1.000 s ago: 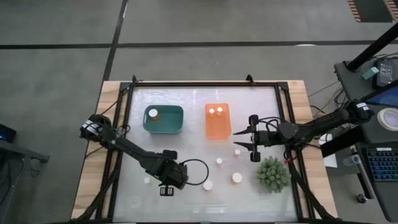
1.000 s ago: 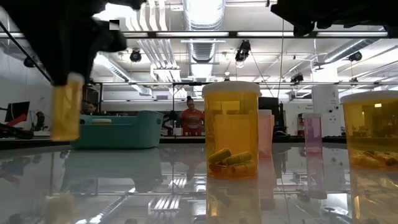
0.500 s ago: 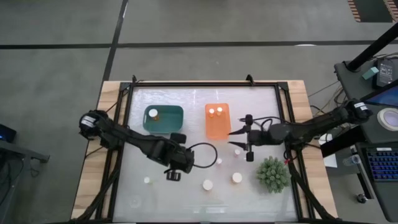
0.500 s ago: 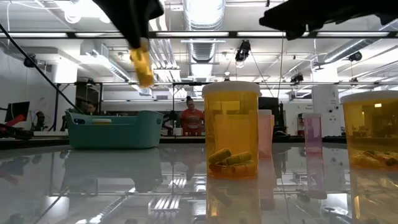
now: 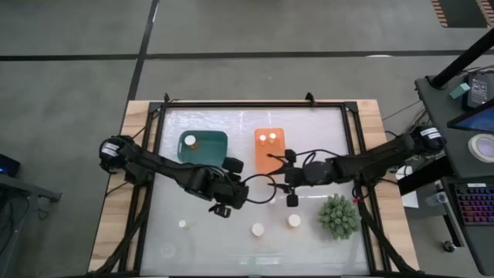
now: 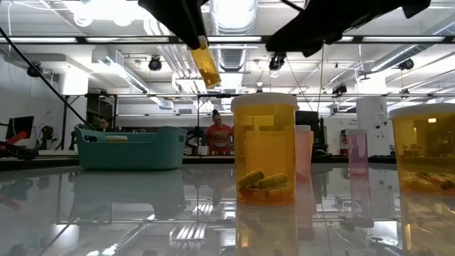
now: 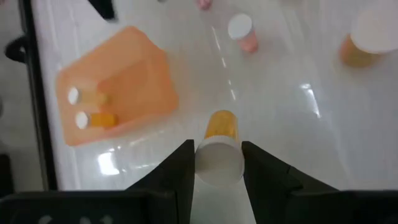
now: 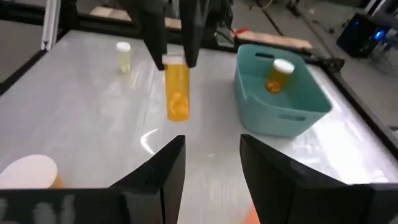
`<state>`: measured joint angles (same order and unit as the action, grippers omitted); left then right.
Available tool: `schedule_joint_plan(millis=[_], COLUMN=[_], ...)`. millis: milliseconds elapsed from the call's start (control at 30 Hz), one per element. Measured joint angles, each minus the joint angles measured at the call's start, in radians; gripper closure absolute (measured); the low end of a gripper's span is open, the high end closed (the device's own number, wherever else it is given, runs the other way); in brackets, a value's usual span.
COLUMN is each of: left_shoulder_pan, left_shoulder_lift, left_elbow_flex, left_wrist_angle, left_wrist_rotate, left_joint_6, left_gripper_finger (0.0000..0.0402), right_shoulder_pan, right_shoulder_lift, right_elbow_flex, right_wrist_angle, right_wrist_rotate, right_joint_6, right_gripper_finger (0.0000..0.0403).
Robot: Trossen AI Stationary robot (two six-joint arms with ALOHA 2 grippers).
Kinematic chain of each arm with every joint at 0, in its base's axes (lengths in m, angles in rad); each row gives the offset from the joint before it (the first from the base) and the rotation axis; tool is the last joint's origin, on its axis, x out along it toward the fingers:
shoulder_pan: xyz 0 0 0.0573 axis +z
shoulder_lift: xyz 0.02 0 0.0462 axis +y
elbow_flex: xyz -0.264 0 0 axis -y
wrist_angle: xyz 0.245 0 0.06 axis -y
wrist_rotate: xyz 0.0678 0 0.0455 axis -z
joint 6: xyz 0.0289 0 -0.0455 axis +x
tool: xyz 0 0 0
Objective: Pick and place medicine bottles into bin by pill shape (circle, oval)
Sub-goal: Put the small orange pill bottle into the orange bin
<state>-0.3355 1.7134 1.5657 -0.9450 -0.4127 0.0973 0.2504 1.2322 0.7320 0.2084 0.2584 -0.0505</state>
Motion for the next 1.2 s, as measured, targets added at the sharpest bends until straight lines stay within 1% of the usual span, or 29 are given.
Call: schedule_joint_plan(millis=[200,300,433,633,767,867,1033,1200], left_shoulder_pan=[0.0,0.0,0.0,0.0,0.0,0.0,0.0,0.0], left_shoulder_lift=[0.0,0.0,-0.003,-0.005,-0.005,-0.005,-0.005,-0.006], left_elbow_flex=[0.002,0.005,0.005,0.005,0.005,0.005,0.004,0.004], left_wrist_angle=[0.058,0.085,0.094,0.1,0.103,0.105,0.107,0.107], left_wrist_rotate=[-0.016,-0.016,-0.016,-0.016,-0.023,-0.037,-0.038,-0.037], left_joint_6=[0.041,0.041,0.041,0.041,0.042,0.041,0.041,0.041], left_gripper_finger=[0.0301,0.0301,0.0301,0.0301,0.0301,0.0301,0.0301,0.0301], right_shoulder_pan=[0.0,0.0,0.0,0.0,0.0,0.0,0.0,-0.002], right_shoulder_lift=[0.091,0.12,0.153,0.199,0.237,0.267,0.298,0.297], right_elbow_flex=[0.062,0.085,0.123,0.194,0.219,0.239,0.264,0.267], right_wrist_angle=[-0.002,-0.02,-0.028,-0.135,-0.129,-0.129,-0.122,-0.122], right_wrist_rotate=[0.0,0.0,-0.001,-0.007,-0.031,-0.062,-0.063,-0.063], right_joint_6=[-0.016,-0.045,0.022,0.06,0.034,0.031,0.014,0.006], right_gripper_finger=[0.0258,0.0266,0.0274,0.0237,0.021,0.0203,0.0206,0.0222])
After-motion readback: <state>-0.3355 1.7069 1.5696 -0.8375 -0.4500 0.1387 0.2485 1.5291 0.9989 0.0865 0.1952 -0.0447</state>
